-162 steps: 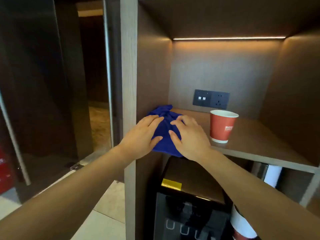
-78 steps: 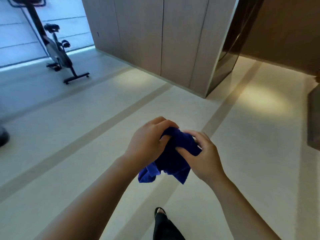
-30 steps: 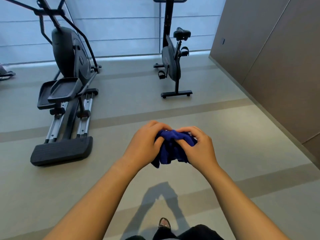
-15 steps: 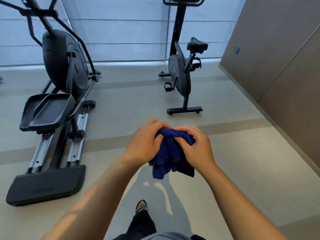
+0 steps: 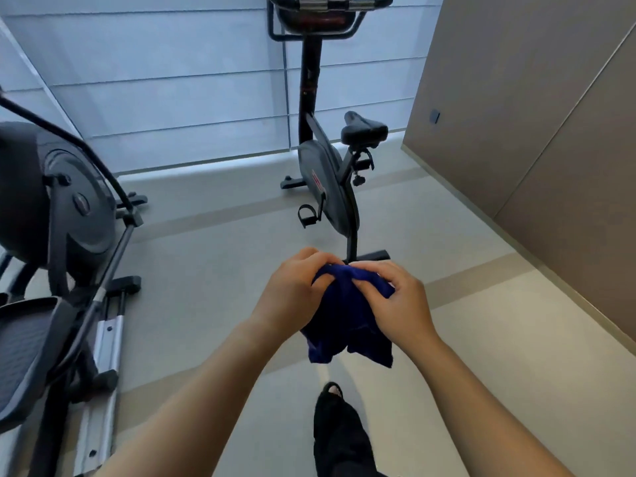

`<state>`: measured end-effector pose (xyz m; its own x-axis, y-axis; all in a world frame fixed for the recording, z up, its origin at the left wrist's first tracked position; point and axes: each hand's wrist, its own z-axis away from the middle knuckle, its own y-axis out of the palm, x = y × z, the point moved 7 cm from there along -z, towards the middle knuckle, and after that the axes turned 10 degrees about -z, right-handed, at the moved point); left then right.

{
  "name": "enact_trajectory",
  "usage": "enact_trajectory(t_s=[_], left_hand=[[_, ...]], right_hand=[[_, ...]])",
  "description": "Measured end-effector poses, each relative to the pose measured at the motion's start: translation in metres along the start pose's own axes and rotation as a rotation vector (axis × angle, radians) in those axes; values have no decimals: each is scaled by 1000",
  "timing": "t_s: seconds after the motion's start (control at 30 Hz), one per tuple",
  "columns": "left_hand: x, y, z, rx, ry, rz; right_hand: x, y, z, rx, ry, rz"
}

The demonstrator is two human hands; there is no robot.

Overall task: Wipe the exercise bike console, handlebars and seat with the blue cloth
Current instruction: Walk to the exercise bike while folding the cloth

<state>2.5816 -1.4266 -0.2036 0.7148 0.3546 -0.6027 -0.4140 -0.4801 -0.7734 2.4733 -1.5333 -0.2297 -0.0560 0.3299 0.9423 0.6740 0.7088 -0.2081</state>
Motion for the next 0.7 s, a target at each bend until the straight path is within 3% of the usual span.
enact_trajectory(t_s=[0.33, 0.7], left_hand=[[70, -26, -234, -61, 5, -64], [195, -84, -461, -117, 2, -125]], right_hand=[[-46, 22, -250, 27, -42, -17], [-92, 112, -502, 77, -84, -48]])
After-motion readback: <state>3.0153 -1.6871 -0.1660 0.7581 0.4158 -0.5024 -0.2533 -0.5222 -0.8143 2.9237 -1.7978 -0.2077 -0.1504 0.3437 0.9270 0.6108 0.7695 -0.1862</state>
